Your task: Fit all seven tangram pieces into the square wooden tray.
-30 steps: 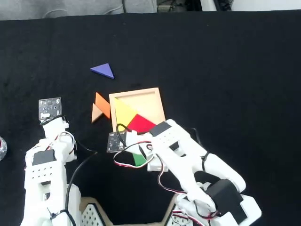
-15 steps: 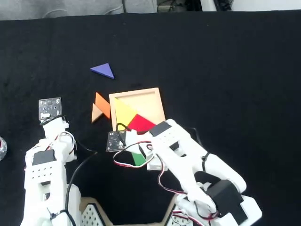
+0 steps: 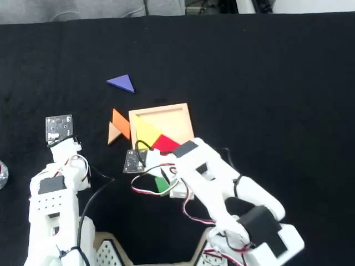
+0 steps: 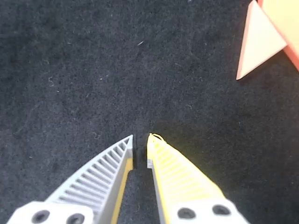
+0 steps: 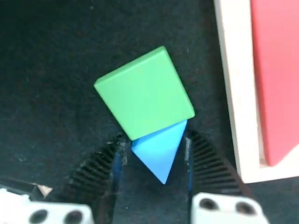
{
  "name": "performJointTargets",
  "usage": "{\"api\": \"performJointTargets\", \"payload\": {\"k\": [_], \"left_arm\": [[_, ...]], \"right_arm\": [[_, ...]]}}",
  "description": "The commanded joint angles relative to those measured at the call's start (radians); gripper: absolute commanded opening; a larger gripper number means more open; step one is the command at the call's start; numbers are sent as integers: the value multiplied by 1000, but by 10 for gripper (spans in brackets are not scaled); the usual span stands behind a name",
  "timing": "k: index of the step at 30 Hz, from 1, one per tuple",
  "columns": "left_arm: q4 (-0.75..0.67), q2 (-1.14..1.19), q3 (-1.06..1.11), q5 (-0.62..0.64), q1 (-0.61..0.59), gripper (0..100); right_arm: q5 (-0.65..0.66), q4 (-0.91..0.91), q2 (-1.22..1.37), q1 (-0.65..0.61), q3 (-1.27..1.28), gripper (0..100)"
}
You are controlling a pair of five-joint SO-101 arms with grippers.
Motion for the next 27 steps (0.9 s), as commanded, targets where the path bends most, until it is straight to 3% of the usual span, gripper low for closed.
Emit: {"api": "performJointTargets", "payload": {"k": [1, 15, 22, 27], "left_arm": [[-9, -15, -4, -11, 12, 73], [-6, -15, -4, -11, 12, 73], [-8, -15, -4, -11, 12, 73], [-9, -15, -4, -11, 12, 73]], "right_arm": [[-9, 15, 70, -6, -13, 197], [-14, 37, 70, -3, -15, 197], [-12, 37, 70, -2, -16, 30], [-14, 41, 68, -2, -19, 41]]}}
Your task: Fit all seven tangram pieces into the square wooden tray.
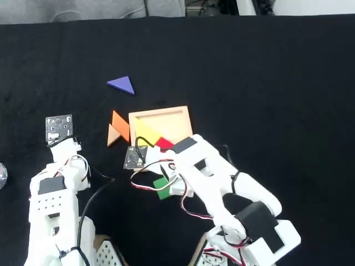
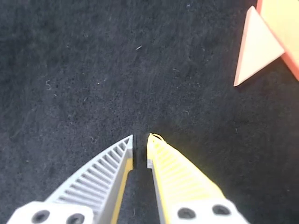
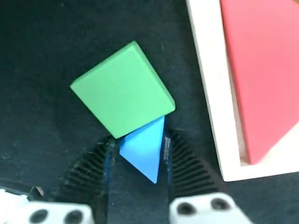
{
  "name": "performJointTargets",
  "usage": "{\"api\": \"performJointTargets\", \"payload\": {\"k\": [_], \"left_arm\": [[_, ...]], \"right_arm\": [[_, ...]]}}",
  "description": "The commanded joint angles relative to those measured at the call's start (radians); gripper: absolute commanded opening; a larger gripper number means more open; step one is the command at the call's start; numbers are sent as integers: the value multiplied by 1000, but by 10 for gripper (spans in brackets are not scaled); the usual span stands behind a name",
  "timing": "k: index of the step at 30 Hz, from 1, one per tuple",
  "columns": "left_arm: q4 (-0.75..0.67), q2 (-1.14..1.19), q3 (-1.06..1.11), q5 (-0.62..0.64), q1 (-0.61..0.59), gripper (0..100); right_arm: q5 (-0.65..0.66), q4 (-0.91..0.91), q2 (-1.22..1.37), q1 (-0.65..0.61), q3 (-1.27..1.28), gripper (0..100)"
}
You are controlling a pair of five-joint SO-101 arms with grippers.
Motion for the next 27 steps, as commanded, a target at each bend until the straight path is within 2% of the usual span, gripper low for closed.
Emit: {"api": "performJointTargets", "payload": {"k": [1, 8, 14, 19, 27], "left_arm": [[-9, -15, -4, -11, 12, 73], [-9, -15, -4, -11, 12, 73], [-9, -15, -4, -11, 12, 73], [-11, -15, -4, -11, 12, 73], [-12, -15, -4, -11, 12, 73]], "right_arm": [[-11, 25, 44, -8, -4, 46], [-6, 311, -202, -5, -189, 44], [29, 339, -338, 57, -329, 45], [60, 301, -245, 106, -414, 45], [118, 184, 74, 114, -673, 45]]}}
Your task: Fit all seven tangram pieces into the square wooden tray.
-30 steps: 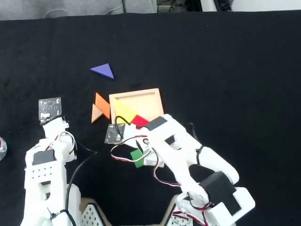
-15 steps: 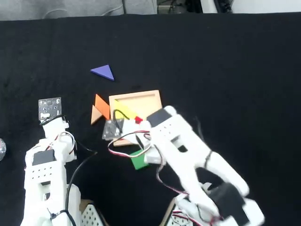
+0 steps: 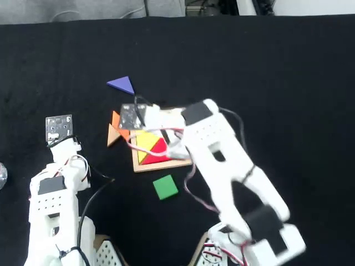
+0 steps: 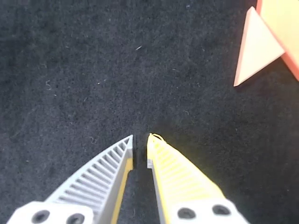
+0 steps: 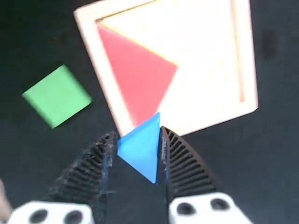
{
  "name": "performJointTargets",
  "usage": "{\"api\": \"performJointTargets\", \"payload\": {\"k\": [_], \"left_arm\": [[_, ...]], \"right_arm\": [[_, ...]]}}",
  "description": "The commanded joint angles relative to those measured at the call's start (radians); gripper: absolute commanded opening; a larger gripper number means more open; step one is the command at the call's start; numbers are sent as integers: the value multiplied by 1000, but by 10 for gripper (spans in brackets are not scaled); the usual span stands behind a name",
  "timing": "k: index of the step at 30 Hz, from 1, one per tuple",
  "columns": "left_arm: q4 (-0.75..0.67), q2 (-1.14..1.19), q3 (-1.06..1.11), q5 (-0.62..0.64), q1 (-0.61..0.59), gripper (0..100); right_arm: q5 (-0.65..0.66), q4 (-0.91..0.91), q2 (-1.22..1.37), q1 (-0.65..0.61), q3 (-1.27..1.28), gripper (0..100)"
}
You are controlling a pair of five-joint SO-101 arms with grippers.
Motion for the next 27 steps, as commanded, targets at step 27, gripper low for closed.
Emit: {"api": "performJointTargets", "payload": {"k": [27], "left_arm": [[-12, -15, -4, -11, 12, 73]], "right_arm": [[167, 264, 986, -20, -1239, 43]]}}
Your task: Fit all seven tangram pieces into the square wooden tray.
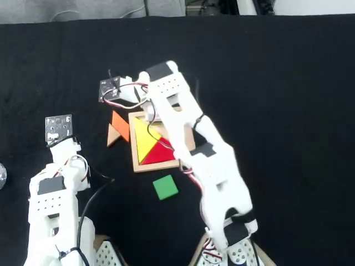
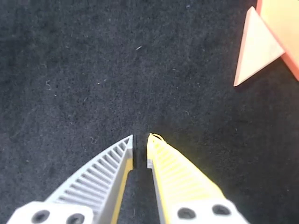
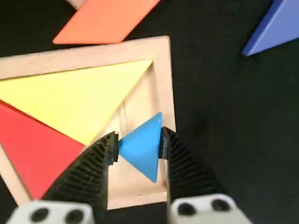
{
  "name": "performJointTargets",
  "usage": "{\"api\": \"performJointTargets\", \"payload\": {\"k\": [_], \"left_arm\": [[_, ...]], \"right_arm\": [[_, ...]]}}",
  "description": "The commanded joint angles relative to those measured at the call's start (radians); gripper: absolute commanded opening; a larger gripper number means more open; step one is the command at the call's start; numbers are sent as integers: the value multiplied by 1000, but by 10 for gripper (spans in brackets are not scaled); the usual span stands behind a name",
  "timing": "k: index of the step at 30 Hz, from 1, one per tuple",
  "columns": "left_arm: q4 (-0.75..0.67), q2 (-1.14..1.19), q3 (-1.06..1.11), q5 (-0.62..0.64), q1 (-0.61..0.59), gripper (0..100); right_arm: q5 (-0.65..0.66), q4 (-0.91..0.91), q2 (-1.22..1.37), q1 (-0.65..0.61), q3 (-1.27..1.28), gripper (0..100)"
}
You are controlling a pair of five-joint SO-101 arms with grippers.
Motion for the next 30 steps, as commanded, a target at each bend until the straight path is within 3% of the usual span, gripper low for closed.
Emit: {"api": "performJointTargets", "payload": {"k": [1, 15, 22, 30], "left_arm": [[-12, -15, -4, -11, 12, 73], [-12, -15, -4, -48, 12, 73], [-12, -15, -4, -51, 13, 73], [-12, -15, -4, -51, 13, 73]], "right_arm": [[8, 69, 38, -21, -163, 43], [8, 221, 246, -64, -475, 51], [8, 258, 255, -63, -486, 247], [8, 259, 251, -68, -493, 244]]}}
